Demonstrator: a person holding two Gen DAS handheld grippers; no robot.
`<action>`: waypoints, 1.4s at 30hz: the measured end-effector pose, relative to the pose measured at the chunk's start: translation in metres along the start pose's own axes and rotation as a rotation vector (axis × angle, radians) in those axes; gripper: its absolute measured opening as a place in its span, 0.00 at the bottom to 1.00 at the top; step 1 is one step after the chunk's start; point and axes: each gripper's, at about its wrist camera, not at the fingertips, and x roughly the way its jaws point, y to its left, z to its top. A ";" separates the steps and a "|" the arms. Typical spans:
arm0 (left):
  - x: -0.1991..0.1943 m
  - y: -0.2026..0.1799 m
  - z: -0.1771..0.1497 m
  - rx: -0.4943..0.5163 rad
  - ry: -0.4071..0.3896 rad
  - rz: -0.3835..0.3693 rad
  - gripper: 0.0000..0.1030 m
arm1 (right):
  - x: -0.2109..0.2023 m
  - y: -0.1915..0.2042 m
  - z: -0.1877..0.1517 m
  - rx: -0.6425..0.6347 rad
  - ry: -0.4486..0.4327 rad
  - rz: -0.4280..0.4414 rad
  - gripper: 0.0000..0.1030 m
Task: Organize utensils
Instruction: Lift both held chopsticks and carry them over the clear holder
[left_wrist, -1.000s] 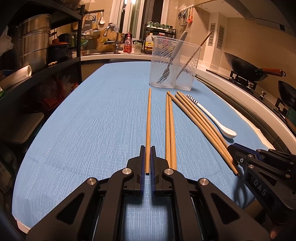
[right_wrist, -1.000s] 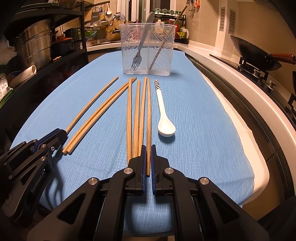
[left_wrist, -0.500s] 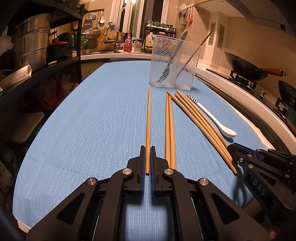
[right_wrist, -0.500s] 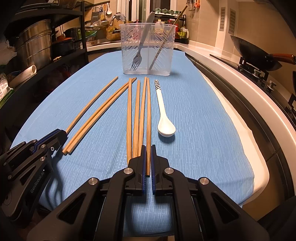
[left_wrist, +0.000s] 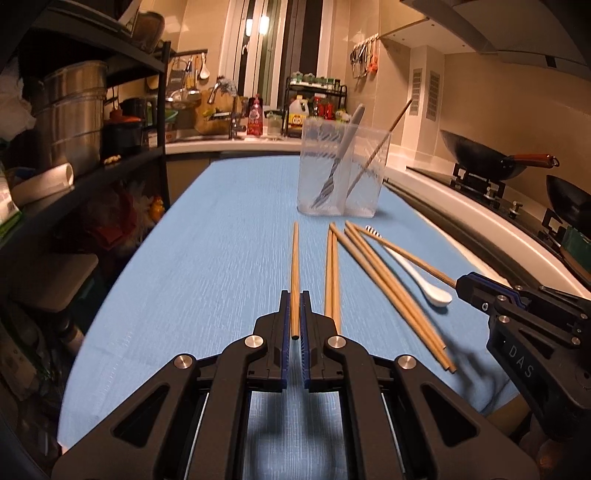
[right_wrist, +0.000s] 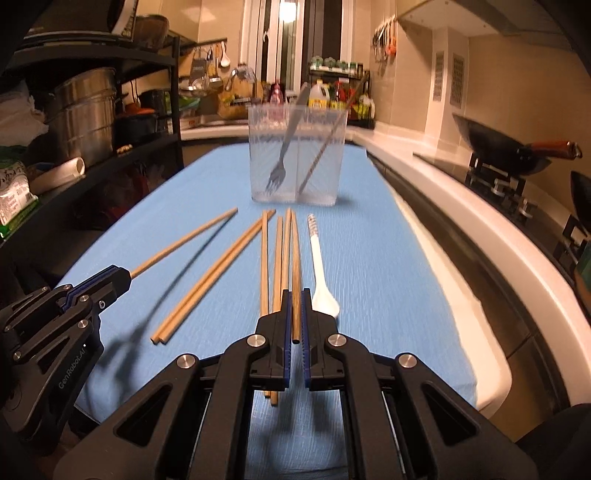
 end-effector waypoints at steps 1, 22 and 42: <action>-0.004 -0.001 0.003 0.006 -0.013 0.001 0.05 | -0.004 0.000 0.002 -0.001 -0.018 -0.001 0.04; -0.043 0.000 0.057 -0.017 -0.052 -0.028 0.05 | -0.065 -0.027 0.093 0.040 -0.251 0.031 0.04; -0.024 0.023 0.193 -0.022 -0.007 -0.116 0.05 | -0.048 -0.059 0.190 0.055 -0.204 0.089 0.04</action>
